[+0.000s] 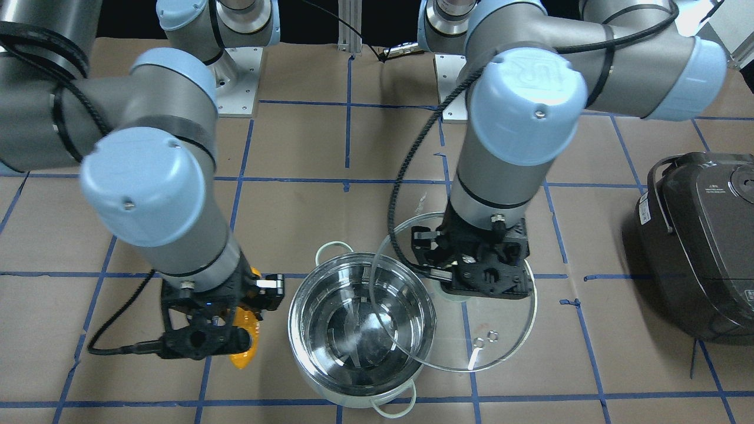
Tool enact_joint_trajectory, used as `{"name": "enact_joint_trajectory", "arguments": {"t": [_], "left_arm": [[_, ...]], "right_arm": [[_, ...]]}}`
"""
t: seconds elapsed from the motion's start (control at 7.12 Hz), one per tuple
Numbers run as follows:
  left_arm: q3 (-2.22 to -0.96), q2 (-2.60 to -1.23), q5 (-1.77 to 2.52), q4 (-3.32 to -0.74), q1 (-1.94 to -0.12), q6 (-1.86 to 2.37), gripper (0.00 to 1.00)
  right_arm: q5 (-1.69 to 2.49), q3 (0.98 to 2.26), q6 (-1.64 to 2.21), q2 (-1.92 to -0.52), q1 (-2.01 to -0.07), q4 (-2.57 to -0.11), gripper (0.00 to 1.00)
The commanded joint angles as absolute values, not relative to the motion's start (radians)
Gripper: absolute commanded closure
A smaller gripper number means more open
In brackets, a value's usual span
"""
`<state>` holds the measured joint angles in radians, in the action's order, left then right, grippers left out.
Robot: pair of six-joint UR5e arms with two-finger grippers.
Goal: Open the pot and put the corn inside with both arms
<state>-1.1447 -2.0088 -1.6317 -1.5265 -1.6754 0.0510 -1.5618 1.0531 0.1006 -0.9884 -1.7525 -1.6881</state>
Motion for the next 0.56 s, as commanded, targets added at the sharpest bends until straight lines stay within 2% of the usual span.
{"name": "enact_joint_trajectory", "arguments": {"t": [0.0, 0.28, 0.42], "left_arm": [[-1.169, -2.0, -1.661, -1.534, -1.509, 0.002, 0.83], [-1.247, -2.029, -1.655, -1.493, -1.43, -0.031, 0.89], [-1.337, -2.051, -1.654, -1.373, -1.41, -0.037, 0.89]], "right_arm": [[-1.557, 1.046, 0.225, -0.905, -1.877, -1.791, 0.92], [-1.566, 1.048, 0.301, -0.838, -1.94, -1.873, 0.92], [-1.568, 1.069, 0.293, -0.806, -1.942, -1.912, 0.92]]}}
